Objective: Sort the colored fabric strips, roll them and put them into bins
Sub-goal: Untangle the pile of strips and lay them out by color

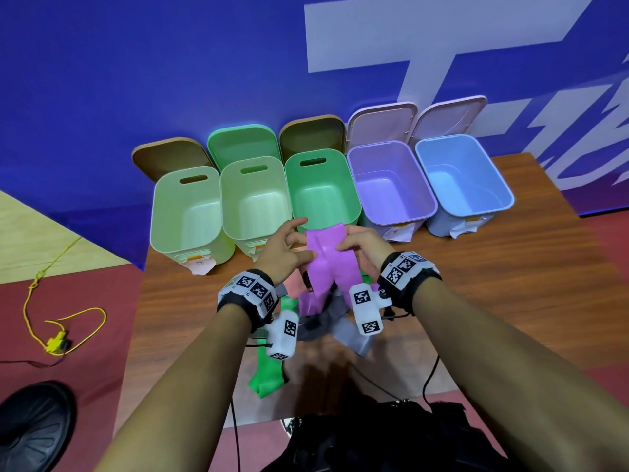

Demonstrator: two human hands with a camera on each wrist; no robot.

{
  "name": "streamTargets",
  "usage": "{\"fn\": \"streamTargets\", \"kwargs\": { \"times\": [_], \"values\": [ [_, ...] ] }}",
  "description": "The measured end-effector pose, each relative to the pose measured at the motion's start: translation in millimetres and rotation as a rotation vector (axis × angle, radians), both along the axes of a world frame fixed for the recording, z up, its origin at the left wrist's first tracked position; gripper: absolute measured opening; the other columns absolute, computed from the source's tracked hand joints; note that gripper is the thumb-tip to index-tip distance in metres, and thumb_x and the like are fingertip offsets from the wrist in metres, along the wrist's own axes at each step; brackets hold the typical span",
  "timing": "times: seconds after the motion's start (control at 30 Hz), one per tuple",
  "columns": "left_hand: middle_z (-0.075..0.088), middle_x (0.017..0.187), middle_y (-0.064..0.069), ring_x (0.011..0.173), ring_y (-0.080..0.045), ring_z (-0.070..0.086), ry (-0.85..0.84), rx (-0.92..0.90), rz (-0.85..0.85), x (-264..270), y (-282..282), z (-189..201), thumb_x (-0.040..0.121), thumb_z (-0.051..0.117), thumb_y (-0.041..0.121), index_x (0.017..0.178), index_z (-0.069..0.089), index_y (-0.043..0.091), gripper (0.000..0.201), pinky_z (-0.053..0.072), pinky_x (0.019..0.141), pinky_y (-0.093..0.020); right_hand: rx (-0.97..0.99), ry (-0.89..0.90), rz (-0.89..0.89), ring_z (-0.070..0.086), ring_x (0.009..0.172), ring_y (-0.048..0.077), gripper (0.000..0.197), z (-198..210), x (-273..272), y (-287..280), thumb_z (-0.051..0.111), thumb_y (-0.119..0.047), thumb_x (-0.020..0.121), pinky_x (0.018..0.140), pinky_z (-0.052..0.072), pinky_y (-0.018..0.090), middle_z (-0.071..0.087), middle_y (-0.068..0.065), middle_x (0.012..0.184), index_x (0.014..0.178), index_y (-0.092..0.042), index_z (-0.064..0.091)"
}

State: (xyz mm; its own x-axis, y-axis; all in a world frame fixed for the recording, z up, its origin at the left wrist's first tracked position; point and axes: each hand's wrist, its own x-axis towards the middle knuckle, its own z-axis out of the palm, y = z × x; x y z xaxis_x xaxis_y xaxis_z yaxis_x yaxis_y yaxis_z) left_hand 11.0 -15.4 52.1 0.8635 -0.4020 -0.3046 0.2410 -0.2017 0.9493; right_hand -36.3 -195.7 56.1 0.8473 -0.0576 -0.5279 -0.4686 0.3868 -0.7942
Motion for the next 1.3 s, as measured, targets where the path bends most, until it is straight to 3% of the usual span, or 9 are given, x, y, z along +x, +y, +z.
{"fn": "streamTargets", "kwargs": {
  "times": [0.07,0.17,0.33,0.47,0.57,0.77,0.9,1.13,1.3],
  "values": [
    [0.067,0.085,-0.005,0.077,-0.027,0.065,0.008,0.007,0.002,2,-2,3,0.084,0.069,-0.007,0.122,0.059,0.01,0.042,0.059,0.074,-0.041,-0.022,-0.007,0.004,0.055,0.082,0.03,0.026,0,-1,1,0.048,0.016,0.08,0.067,0.045,0.033,0.06,0.02,0.091,0.095,0.002,0.065],
    [0.07,0.085,-0.007,0.072,-0.016,0.067,0.008,0.022,0.016,2,-4,9,0.097,0.058,0.006,0.111,0.065,0.006,0.016,0.06,0.061,-0.03,-0.06,-0.04,0.022,0.053,0.075,0.027,0.027,0,-1,0,0.051,0.015,0.073,0.062,0.04,0.032,0.059,0.015,0.08,0.084,-0.003,0.067],
    [0.069,0.075,-0.005,0.063,-0.011,0.065,-0.054,0.046,0.056,4,-3,9,0.095,0.062,0.008,0.092,0.067,0.009,0.006,0.052,0.056,-0.025,-0.125,-0.028,0.116,0.055,0.072,0.026,0.032,5,-4,-1,0.056,0.011,0.064,0.06,0.039,0.029,0.059,0.013,0.079,0.074,-0.013,0.073],
    [0.066,0.075,-0.001,0.058,-0.01,0.06,-0.096,0.064,0.089,8,0,8,0.084,0.073,-0.001,0.087,0.067,0.012,0.016,0.048,0.06,-0.027,-0.105,-0.055,0.111,0.053,0.072,0.025,0.035,8,-5,0,0.053,0.019,0.075,0.06,0.04,0.029,0.059,0.011,0.075,0.07,-0.01,0.07],
    [0.068,0.076,0.002,0.058,-0.013,0.061,-0.063,0.017,0.091,6,-1,13,0.083,0.073,-0.005,0.096,0.066,0.013,0.023,0.052,0.061,-0.028,-0.04,-0.087,0.085,0.057,0.081,0.027,0.023,11,-3,-1,0.053,0.016,0.085,0.071,0.046,0.031,0.062,0.017,0.089,0.087,-0.003,0.066],
    [0.07,0.093,-0.024,0.079,-0.027,0.067,-0.089,-0.054,0.111,6,-7,22,0.082,0.073,-0.003,0.09,0.072,0.01,0.016,0.058,0.083,-0.04,-0.004,-0.129,0.033,0.066,0.077,0.02,0.014,20,-3,1,0.06,0.0,0.094,0.072,0.056,0.026,0.069,0.012,0.09,0.107,0.0,0.066],
    [0.07,0.091,-0.008,0.079,-0.023,0.069,-0.129,-0.089,0.135,5,-11,29,0.08,0.076,-0.001,0.092,0.073,0.008,0.015,0.059,0.082,-0.036,-0.014,-0.197,-0.036,0.067,0.075,0.017,0.018,21,-1,3,0.061,0.006,0.091,0.067,0.057,0.024,0.069,0.011,0.09,0.107,0.0,0.065],
    [0.071,0.088,-0.008,0.079,-0.021,0.069,-0.106,-0.165,0.086,4,-17,41,0.081,0.07,-0.01,0.094,0.072,0.005,0.02,0.058,0.077,-0.029,-0.108,-0.26,-0.089,0.066,0.082,0.025,0.02,19,3,3,0.066,0.009,0.086,0.078,0.055,0.034,0.07,0.015,0.092,0.09,-0.011,0.064],
    [0.073,0.088,-0.012,0.08,-0.025,0.07,-0.11,-0.145,0.068,6,-17,41,0.082,0.069,-0.01,0.093,0.074,0.008,0.022,0.059,0.085,-0.036,-0.16,-0.248,-0.075,0.066,0.092,0.034,0.023,18,6,1,0.072,0.001,0.084,0.091,0.051,0.052,0.07,0.027,0.106,0.091,-0.02,0.067]
  ]
}}
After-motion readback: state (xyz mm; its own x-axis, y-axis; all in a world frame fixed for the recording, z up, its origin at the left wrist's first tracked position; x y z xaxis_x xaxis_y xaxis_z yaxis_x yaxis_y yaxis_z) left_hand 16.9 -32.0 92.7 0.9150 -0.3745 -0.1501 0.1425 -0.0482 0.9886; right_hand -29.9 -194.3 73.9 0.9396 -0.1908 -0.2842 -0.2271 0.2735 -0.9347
